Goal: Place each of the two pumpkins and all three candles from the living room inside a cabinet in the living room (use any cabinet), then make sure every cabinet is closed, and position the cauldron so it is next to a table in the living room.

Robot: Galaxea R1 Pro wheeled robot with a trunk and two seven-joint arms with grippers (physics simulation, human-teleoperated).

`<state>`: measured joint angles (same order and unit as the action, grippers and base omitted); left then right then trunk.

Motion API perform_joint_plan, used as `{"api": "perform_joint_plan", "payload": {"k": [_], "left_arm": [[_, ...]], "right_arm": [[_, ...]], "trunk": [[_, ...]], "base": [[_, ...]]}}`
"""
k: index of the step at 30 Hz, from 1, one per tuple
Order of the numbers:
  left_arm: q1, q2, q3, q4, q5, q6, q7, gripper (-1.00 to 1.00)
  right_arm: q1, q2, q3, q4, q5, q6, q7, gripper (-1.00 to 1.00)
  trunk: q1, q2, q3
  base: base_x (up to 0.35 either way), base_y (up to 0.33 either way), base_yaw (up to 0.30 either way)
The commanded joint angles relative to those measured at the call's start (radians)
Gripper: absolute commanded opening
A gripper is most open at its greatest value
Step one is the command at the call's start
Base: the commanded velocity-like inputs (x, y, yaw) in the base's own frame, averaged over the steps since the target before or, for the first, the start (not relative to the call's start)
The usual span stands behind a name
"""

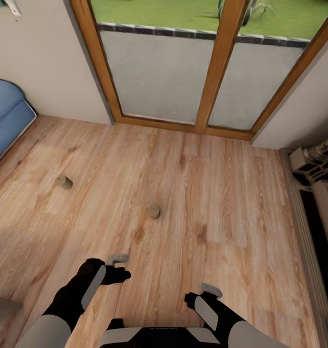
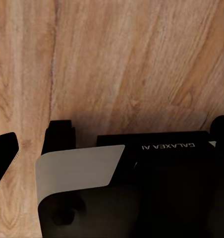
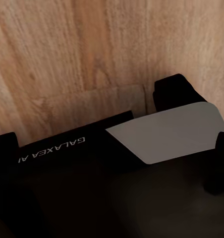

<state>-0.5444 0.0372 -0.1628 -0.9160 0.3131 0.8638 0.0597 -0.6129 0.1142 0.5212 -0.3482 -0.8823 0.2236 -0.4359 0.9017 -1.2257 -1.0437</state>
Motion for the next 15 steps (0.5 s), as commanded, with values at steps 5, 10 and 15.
{"api": "perform_joint_plan", "payload": {"k": [5, 10, 15], "left_arm": [[0.0, 0.001, -0.003, -0.001, 0.007, 0.003, 0.006, 1.0], [0.0, 0.001, -0.003, -0.002, 0.008, 0.003, 0.006, 1.0], [0.0, 0.001, -0.003, -0.002, 0.008, 0.003, 0.006, 1.0]], "right_arm": [[-0.001, -0.001, 0.008, -0.002, -0.003, 0.004, -0.006, 1.0], [-0.001, -0.001, 0.009, -0.002, 0.0, 0.005, -0.006, 1.0], [-0.001, -0.001, 0.009, -0.002, -0.002, 0.005, -0.006, 1.0]], "trunk": [[0.001, 0.0, -0.007], [0.001, 0.0, -0.014], [0.001, 0.0, -0.017]], "base": [[0.276, 0.0, -0.174], [0.085, 0.0, -0.172], [0.046, 0.0, -0.087]]}}
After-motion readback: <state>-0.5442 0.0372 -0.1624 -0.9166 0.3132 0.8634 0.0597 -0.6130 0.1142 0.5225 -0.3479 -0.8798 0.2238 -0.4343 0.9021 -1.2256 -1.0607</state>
